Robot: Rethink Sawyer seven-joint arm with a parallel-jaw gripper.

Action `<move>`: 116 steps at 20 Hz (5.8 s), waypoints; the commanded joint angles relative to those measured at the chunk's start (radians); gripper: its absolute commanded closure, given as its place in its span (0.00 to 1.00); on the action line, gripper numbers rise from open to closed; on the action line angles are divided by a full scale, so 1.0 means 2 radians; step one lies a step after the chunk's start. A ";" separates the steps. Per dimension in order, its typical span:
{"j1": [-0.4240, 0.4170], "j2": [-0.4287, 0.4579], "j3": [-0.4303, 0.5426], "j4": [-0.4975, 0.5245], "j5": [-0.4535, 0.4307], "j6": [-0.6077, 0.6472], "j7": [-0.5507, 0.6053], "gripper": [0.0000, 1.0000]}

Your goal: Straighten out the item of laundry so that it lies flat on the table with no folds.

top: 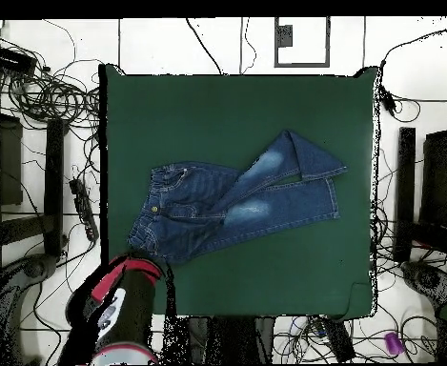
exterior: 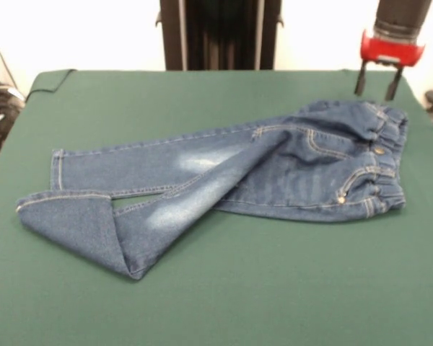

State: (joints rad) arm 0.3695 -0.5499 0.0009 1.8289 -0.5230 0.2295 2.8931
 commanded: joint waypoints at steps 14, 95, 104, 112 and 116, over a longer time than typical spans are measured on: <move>-0.191 -0.002 0.179 -0.064 -0.025 0.052 -0.098 0.00; -0.148 0.128 0.051 -0.207 -0.108 0.134 -0.057 0.00; -0.082 0.189 -0.027 -0.255 -0.045 0.085 -0.005 0.00; -0.041 0.229 -0.080 -0.286 0.043 0.092 0.016 0.00; -0.032 0.263 -0.096 -0.300 0.101 0.089 0.030 0.00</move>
State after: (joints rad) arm 0.2659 -0.2991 -0.2041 1.3467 -0.4938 0.4830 2.5257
